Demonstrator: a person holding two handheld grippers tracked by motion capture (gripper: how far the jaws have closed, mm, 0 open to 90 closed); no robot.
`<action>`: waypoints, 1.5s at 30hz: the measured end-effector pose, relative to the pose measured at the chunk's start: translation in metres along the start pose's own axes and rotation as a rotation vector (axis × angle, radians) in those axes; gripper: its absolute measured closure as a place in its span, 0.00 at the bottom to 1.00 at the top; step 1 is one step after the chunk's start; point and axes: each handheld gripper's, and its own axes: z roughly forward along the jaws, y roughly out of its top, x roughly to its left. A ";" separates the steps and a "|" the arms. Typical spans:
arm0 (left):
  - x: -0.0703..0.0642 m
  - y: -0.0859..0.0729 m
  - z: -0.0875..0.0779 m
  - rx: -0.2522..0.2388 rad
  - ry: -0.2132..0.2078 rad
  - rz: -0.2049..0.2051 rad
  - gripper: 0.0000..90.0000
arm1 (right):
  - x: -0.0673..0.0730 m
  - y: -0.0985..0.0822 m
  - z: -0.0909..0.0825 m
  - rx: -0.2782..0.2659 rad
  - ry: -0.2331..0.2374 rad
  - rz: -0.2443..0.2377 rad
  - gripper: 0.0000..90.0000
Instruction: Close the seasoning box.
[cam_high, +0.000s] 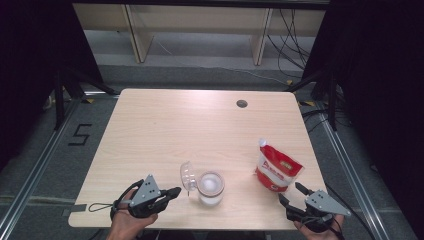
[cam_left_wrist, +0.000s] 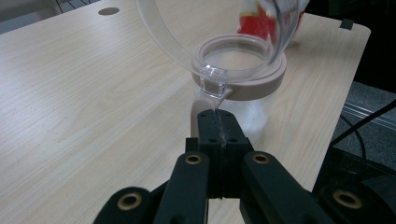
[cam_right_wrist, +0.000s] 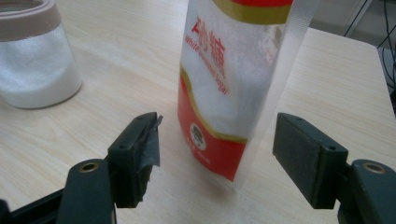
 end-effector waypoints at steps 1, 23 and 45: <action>0.000 0.000 0.000 -0.005 -0.002 -0.014 0.99 | -0.001 0.000 0.000 -0.007 -0.003 -0.011 0.36; -0.001 0.019 0.006 -0.004 -0.008 0.037 0.99 | -0.001 0.000 0.003 -0.011 0.015 -0.009 0.36; -0.005 0.023 0.010 -0.019 -0.023 0.009 0.99 | 0.000 0.001 0.002 -0.002 0.007 -0.013 0.36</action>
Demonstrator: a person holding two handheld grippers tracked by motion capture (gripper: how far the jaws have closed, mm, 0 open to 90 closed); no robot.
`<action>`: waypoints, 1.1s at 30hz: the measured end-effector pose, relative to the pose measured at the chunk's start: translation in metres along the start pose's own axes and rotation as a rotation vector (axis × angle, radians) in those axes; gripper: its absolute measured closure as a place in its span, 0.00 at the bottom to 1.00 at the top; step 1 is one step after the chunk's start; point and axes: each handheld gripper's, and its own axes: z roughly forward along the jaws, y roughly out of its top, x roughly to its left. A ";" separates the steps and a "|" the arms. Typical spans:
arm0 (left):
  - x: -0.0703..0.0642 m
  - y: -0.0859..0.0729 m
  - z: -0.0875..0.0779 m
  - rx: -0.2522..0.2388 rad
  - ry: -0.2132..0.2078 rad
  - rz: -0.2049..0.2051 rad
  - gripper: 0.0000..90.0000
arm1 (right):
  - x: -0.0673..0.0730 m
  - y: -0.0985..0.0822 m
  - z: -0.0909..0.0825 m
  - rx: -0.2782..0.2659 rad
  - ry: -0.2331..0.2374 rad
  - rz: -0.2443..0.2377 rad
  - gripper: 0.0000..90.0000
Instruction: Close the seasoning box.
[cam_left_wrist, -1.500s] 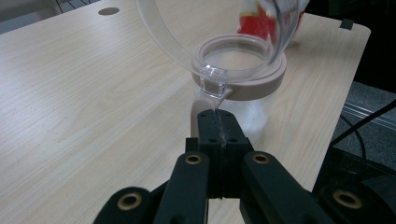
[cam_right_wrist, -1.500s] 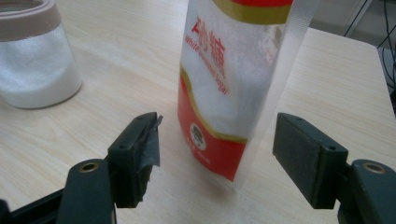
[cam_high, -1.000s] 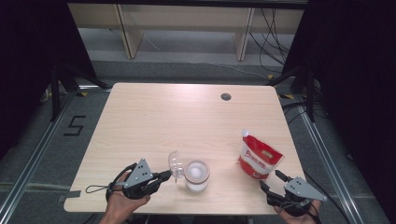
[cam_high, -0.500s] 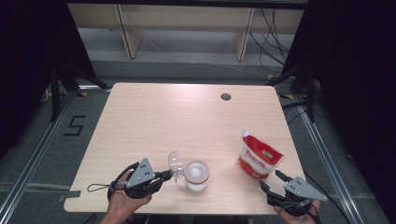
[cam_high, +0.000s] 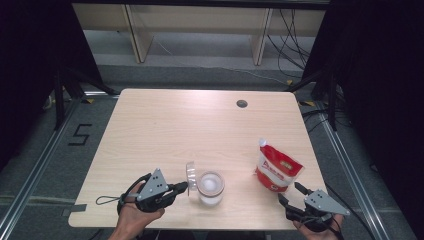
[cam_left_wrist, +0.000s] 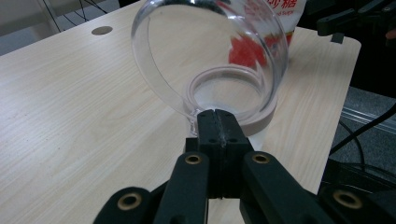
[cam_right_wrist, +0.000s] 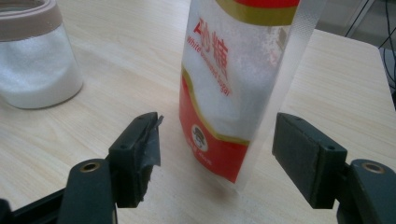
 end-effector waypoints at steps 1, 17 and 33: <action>-0.001 0.000 0.000 0.002 -0.003 -0.005 0.99 | 0.000 0.000 0.000 0.001 0.000 -0.001 0.36; -0.002 0.004 0.007 -0.006 -0.036 0.003 0.93 | -0.001 0.000 0.000 -0.012 0.001 -0.032 0.36; 0.004 -0.014 0.001 -0.012 -0.060 -0.064 0.44 | 0.001 0.001 0.000 -0.016 0.002 -0.001 0.36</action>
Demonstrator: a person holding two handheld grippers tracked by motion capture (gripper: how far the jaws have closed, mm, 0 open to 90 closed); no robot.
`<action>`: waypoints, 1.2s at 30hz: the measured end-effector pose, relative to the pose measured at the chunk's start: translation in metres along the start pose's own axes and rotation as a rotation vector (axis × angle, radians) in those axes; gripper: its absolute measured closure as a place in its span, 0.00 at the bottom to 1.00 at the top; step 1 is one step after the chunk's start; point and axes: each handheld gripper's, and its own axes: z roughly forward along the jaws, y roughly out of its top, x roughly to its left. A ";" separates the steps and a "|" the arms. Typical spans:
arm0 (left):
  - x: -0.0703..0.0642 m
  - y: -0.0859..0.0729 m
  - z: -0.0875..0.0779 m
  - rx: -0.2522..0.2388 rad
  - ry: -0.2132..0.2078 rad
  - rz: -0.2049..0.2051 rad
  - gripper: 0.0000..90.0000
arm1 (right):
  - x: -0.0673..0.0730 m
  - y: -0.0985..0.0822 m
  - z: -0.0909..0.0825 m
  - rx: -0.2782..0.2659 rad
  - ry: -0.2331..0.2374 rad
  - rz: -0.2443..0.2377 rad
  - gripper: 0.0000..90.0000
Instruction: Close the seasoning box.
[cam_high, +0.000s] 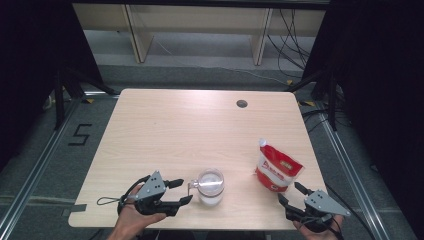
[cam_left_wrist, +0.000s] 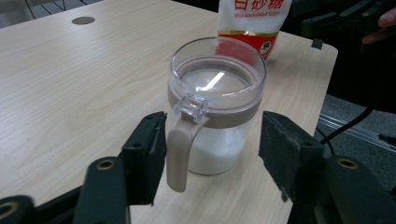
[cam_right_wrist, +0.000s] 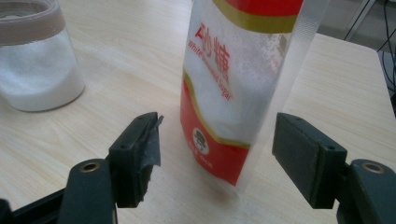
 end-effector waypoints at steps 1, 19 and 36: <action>0.000 0.000 0.000 0.000 0.000 0.000 0.41 | 0.000 0.000 0.000 0.000 0.000 0.000 0.36; 0.002 -0.018 -0.009 0.026 0.041 0.003 0.31 | 0.003 0.001 -0.001 -0.001 0.006 -0.011 0.36; 0.002 -0.034 -0.015 0.065 0.102 -0.006 0.23 | 0.006 -0.001 -0.005 0.003 0.010 -0.010 0.35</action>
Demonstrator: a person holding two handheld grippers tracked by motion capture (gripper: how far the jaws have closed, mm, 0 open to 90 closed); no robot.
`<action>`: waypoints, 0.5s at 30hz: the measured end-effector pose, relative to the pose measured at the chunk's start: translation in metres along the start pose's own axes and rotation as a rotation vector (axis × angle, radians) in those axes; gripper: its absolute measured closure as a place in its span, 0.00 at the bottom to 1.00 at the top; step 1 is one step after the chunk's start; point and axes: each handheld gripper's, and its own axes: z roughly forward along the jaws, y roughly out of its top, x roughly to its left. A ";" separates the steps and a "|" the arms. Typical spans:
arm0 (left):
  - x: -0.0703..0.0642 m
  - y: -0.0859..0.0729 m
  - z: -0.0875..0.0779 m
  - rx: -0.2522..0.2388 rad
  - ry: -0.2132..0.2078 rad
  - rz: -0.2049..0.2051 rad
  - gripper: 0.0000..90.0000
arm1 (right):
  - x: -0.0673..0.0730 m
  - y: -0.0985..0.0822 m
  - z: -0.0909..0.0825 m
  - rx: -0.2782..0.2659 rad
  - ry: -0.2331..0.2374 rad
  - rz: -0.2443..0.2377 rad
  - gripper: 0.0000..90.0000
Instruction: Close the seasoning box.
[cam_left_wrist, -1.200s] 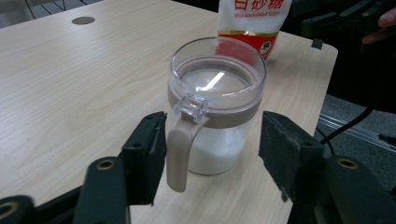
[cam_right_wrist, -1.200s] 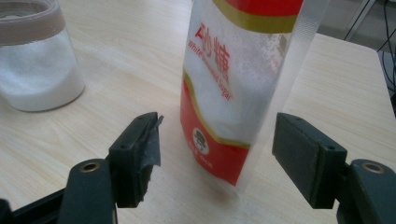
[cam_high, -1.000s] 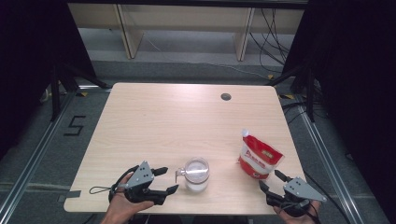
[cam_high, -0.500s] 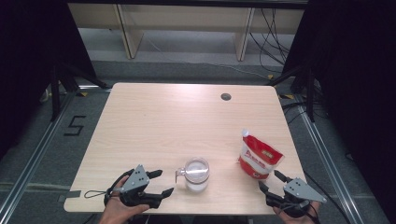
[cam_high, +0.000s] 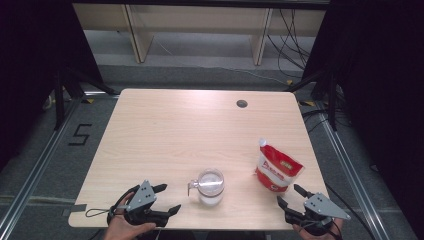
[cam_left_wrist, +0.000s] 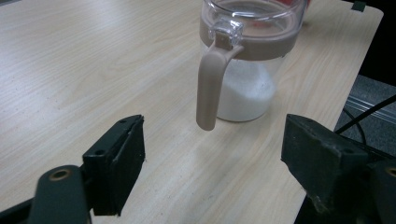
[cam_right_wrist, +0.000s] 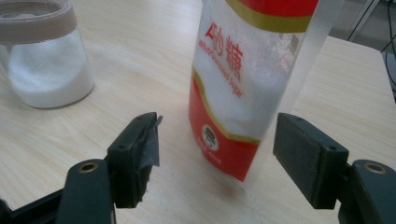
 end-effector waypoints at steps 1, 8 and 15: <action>0.000 0.000 0.000 0.000 0.000 0.000 0.22 | 0.000 0.000 0.000 0.000 0.000 0.000 0.35; -0.001 -0.005 -0.001 0.015 0.001 0.012 0.19 | 0.001 -0.002 -0.001 0.007 0.018 -0.016 0.34; -0.004 -0.012 0.001 0.041 -0.001 0.013 0.19 | 0.004 -0.004 -0.003 0.035 0.025 0.013 0.31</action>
